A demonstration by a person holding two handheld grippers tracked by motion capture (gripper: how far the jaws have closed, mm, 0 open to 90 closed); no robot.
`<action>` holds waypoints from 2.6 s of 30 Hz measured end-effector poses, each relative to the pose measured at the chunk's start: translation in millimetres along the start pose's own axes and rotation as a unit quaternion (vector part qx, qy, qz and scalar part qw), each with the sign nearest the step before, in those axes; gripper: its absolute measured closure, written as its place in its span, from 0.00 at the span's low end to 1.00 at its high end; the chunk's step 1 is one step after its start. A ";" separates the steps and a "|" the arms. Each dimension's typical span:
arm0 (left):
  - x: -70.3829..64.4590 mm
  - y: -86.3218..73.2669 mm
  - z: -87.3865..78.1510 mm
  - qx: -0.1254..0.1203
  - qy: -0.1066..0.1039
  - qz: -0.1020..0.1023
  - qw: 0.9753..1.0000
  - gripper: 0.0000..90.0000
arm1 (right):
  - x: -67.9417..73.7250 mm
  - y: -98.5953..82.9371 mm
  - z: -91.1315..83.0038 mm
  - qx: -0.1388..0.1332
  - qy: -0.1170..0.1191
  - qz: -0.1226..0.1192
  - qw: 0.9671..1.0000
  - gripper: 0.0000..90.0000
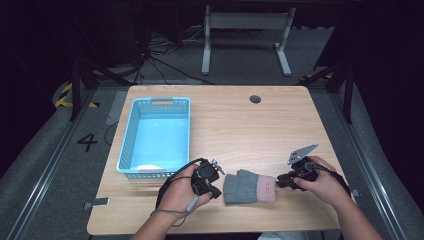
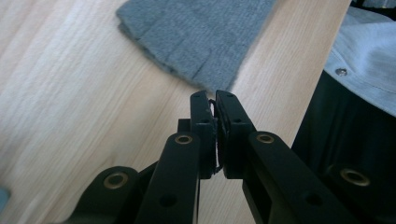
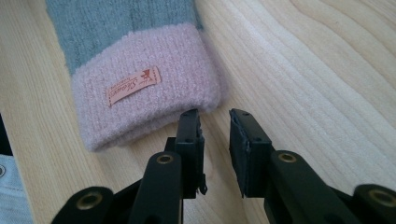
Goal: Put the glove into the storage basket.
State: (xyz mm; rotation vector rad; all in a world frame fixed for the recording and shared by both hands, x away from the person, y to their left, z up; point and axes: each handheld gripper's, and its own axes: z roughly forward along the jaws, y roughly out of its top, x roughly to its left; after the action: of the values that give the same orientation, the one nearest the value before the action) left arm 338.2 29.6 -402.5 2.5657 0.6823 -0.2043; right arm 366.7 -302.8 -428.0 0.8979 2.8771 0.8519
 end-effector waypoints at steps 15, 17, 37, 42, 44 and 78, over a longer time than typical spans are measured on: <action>-6.1 5.8 30.9 0.040 -0.021 0.015 0.999 0.93 | -0.9 -0.4 2.7 -0.004 0.005 -0.003 1.000 0.83; -5.2 5.7 32.9 0.046 -0.024 0.013 0.999 0.93 | -1.0 -0.3 3.2 -0.003 0.006 -0.004 1.000 0.83; -4.9 7.4 41.3 0.064 -0.009 -0.001 0.998 0.83 | -2.3 -0.2 4.8 -0.005 0.004 -0.007 1.000 0.79; -6.7 9.5 43.3 0.066 0.004 0.002 0.998 0.86 | -1.4 0.3 5.9 -0.002 0.005 -0.008 1.000 0.79; -6.4 9.6 43.1 0.063 0.009 0.001 0.998 0.90 | -1.3 0.6 5.9 -0.002 0.006 -0.012 1.000 0.80; -16.8 8.5 39.2 0.083 0.027 0.021 0.996 1.00 | 2.2 14.2 9.0 0.001 -0.019 -0.061 0.998 0.99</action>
State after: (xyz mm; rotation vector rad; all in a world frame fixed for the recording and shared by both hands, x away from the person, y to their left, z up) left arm 327.1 -3.0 -429.1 2.7511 0.6561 -0.1851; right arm 373.8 -287.4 -428.2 0.7222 2.8652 0.8120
